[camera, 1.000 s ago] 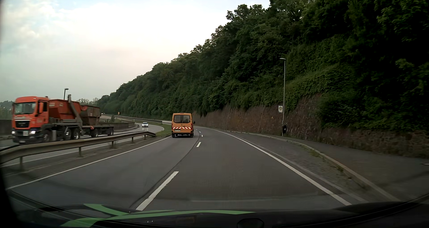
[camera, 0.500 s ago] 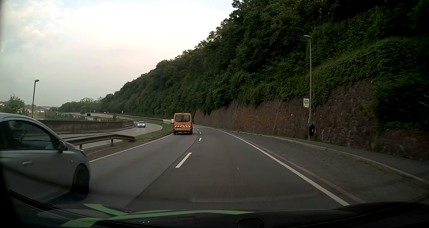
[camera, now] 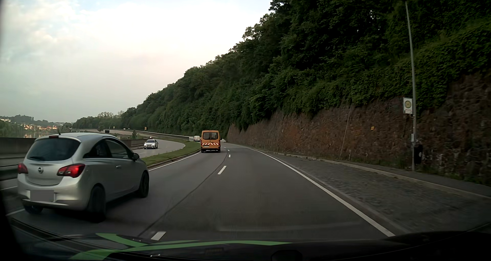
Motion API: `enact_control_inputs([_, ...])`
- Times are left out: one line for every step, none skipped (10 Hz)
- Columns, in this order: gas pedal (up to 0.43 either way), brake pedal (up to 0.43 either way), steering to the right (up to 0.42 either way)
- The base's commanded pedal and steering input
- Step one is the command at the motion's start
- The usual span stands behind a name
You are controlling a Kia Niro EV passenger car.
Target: Follow the waypoints while adhering to traffic rules and regulations
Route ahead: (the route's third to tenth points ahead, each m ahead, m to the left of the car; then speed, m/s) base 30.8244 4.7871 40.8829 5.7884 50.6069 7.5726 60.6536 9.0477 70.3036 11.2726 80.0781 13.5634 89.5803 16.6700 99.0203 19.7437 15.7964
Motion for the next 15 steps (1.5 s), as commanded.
enact_control_inputs([0.110, 0.000, -0.018])
enact_control_inputs([0.110, 0.000, -0.018])
enact_control_inputs([0.110, 0.000, -0.018])
enact_control_inputs([0.110, 0.000, -0.018])
enact_control_inputs([0.110, 0.000, -0.018])
enact_control_inputs([0.110, 0.000, -0.018])
enact_control_inputs([0.110, 0.000, -0.018])
enact_control_inputs([0.110, 0.000, -0.018])
enact_control_inputs([0.110, 0.000, -0.018])
enact_control_inputs([0.110, 0.000, -0.018])
enact_control_inputs([0.110, 0.000, -0.018])
enact_control_inputs([0.110, 0.000, -0.019])
enact_control_inputs([0.110, 0.000, -0.018])
enact_control_inputs([0.110, 0.000, -0.019])
enact_control_inputs([0.110, 0.000, -0.019])
